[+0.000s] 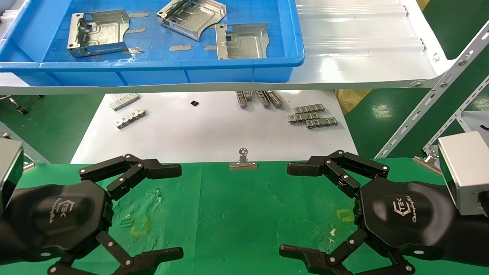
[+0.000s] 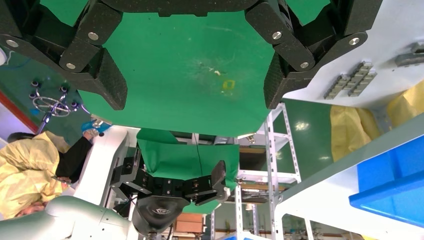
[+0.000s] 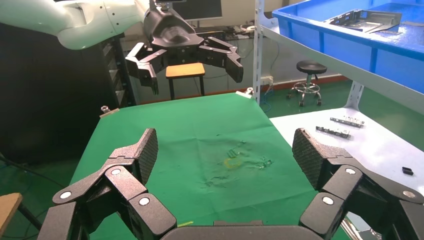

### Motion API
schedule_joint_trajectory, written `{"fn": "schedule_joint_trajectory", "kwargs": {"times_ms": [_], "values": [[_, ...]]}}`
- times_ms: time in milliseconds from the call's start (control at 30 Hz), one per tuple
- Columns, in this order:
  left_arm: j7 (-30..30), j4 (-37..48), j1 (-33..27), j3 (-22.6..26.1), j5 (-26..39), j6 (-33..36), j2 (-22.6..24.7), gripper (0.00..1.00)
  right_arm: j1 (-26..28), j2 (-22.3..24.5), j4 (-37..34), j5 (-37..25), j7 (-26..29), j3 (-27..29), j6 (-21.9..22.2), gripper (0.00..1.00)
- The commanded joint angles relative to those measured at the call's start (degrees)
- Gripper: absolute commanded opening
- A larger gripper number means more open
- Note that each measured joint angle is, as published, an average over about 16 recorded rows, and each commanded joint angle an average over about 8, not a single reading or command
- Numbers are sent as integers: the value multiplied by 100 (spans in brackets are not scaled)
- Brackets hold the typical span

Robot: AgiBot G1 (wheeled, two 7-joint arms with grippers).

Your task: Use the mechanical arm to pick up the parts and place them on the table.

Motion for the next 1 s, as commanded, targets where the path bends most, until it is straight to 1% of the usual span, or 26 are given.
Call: {"fn": "schedule_joint_trajectory", "kwargs": {"times_ms": [33,1000], "values": [[0,0,0,0,0,0,0,100,0,0,0,0,0,0,0,100],[0,0,0,0,0,0,0,100,0,0,0,0,0,0,0,100]]}}
